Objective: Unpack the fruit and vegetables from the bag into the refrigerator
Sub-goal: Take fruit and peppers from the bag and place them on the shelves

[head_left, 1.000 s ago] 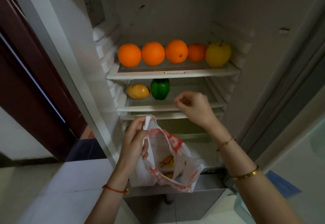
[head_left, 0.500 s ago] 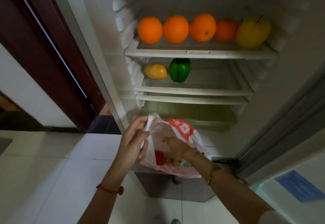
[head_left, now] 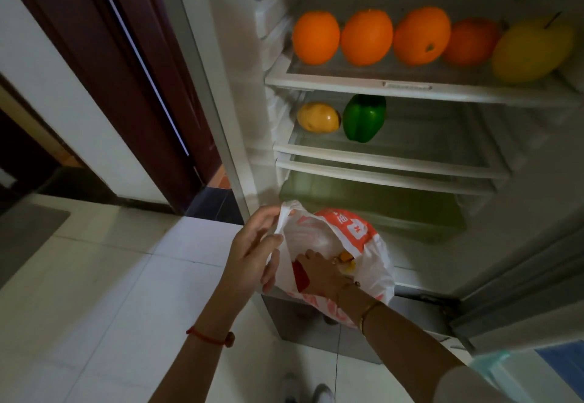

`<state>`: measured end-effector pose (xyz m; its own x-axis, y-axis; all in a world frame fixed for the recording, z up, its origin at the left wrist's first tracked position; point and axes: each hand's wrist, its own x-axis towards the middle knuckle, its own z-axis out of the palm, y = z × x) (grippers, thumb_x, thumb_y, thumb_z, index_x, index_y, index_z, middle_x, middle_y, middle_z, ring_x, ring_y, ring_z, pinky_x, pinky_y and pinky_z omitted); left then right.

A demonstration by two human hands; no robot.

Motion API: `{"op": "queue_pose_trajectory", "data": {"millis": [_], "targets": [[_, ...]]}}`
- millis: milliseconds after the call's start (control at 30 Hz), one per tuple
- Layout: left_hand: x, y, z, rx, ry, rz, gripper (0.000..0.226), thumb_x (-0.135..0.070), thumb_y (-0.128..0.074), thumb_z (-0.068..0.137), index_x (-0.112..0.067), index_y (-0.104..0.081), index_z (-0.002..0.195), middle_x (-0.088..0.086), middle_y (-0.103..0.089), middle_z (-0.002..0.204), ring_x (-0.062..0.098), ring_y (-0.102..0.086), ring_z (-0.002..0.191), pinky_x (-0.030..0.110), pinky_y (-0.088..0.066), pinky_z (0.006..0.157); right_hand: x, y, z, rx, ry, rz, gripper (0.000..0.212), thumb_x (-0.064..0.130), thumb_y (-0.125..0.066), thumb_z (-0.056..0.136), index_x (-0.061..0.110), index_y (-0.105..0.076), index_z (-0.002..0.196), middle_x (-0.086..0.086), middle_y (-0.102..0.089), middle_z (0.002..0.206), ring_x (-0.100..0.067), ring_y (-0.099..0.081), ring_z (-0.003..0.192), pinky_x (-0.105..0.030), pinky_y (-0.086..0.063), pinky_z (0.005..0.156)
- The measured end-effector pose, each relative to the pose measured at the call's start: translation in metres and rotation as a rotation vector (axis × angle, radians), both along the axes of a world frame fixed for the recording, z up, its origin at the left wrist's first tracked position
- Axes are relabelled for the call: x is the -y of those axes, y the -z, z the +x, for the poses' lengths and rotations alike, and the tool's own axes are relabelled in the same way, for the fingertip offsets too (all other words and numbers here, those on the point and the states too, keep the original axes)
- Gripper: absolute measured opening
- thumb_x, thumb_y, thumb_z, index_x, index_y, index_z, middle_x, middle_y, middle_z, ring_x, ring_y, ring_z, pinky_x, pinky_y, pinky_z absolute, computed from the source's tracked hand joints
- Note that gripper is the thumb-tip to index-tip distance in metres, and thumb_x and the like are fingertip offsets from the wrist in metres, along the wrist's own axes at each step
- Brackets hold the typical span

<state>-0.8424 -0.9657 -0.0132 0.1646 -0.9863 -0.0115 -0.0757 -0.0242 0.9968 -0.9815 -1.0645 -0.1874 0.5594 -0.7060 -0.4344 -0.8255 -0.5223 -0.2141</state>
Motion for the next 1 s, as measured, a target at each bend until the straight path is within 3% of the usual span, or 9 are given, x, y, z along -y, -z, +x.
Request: {"op": "queue_pose_trajectory", "data": {"millis": [133, 200, 267, 333, 400, 500, 600, 767, 1000], "targets": [[0.004, -0.001, -0.001, -0.001, 0.009, -0.014, 0.031, -0.005, -0.041, 0.099, -0.016, -0.058, 0.122, -0.017, -0.055, 0.088, -0.006, -0.059, 0.059, 0.009, -0.043, 0.048, 0.003, -0.012, -0.008, 0.115, 0.11, -0.026, 0.091, 0.06, -0.059, 0.085, 0.015, -0.017, 0.152, -0.012, -0.027, 0.155, -0.03, -0.035, 0.14, -0.045, -0.031, 0.116], [0.007, -0.004, -0.003, -0.016, 0.013, -0.022, 0.031, -0.006, -0.042, 0.098, -0.019, -0.058, 0.12, -0.018, -0.056, 0.087, -0.004, -0.06, 0.059, 0.009, -0.044, 0.048, 0.005, -0.025, -0.014, 0.23, 0.207, 0.028, 0.098, 0.063, -0.069, 0.075, 0.018, -0.022, 0.149, -0.009, -0.032, 0.15, -0.027, -0.039, 0.136, -0.042, -0.036, 0.112], [0.009, -0.007, -0.004, -0.033, 0.032, -0.079, 0.026, -0.011, -0.045, 0.095, -0.017, -0.057, 0.117, -0.014, -0.062, 0.077, 0.006, -0.054, 0.047, 0.022, -0.043, 0.039, 0.01, -0.04, -0.024, 0.366, 0.274, 0.086, 0.096, 0.064, -0.076, 0.063, 0.038, -0.026, 0.14, 0.003, -0.037, 0.144, -0.023, -0.041, 0.132, -0.041, -0.04, 0.109], [0.014, -0.008, -0.004, -0.067, 0.049, -0.14, 0.032, -0.012, -0.045, 0.09, -0.009, -0.055, 0.12, -0.008, -0.063, 0.065, 0.015, -0.038, 0.035, 0.031, -0.032, 0.033, 0.012, -0.061, -0.036, 0.494, 0.298, 0.144, 0.084, 0.06, -0.081, 0.057, 0.061, -0.026, 0.12, 0.019, -0.044, 0.13, -0.015, -0.046, 0.125, -0.037, -0.044, 0.104], [0.02, -0.006, -0.004, -0.113, 0.042, -0.14, 0.037, -0.01, -0.046, 0.087, -0.007, -0.055, 0.122, -0.005, -0.062, 0.062, 0.015, -0.032, 0.033, 0.029, -0.029, 0.035, 0.009, -0.085, -0.048, 0.655, 0.348, 0.209, 0.082, 0.047, -0.088, 0.058, 0.056, -0.036, 0.121, 0.023, -0.049, 0.125, -0.009, -0.051, 0.12, -0.031, -0.047, 0.1], [0.029, -0.006, -0.006, -0.172, 0.04, -0.129, 0.035, -0.008, -0.046, 0.087, -0.007, -0.055, 0.121, -0.002, -0.06, 0.058, 0.014, -0.032, 0.032, 0.024, -0.029, 0.035, 0.007, -0.109, -0.069, 0.888, 0.447, 0.286, 0.07, 0.023, -0.088, 0.067, 0.034, -0.046, 0.121, 0.013, -0.053, 0.124, -0.012, -0.056, 0.116, -0.026, -0.053, 0.092], [0.037, -0.008, -0.012, -0.183, 0.018, -0.108, 0.033, 0.004, -0.041, 0.094, -0.007, -0.055, 0.121, -0.004, -0.058, 0.055, 0.012, -0.032, 0.031, 0.02, -0.028, 0.033, 0.004, -0.129, -0.088, 1.063, 0.467, 0.314, 0.067, 0.012, -0.083, 0.073, 0.033, -0.045, 0.125, 0.01, -0.05, 0.129, -0.013, -0.056, 0.115, -0.024, -0.056, 0.084], [0.05, -0.01, -0.022, -0.185, 0.026, -0.107, 0.033, 0.003, -0.042, 0.092, -0.006, -0.054, 0.122, -0.004, -0.058, 0.054, 0.013, -0.033, 0.031, 0.02, -0.031, 0.033, 0.008, -0.158, -0.101, 1.267, 0.587, 0.151, 0.071, 0.008, -0.082, 0.074, 0.034, -0.044, 0.129, 0.007, -0.053, 0.126, -0.012, -0.059, 0.113, -0.021, -0.055, 0.086], [0.058, -0.02, -0.035, -0.148, 0.076, -0.123, 0.031, 0.003, -0.04, 0.095, -0.01, -0.055, 0.119, -0.004, -0.059, 0.063, 0.012, -0.034, 0.032, 0.021, -0.03, 0.033, 0.033, -0.191, -0.108, 1.33, 0.705, -0.161, 0.08, 0.023, -0.082, 0.076, 0.035, -0.032, 0.138, 0.008, -0.044, 0.131, -0.003, -0.053, 0.108, -0.013, -0.049, 0.082]]}}
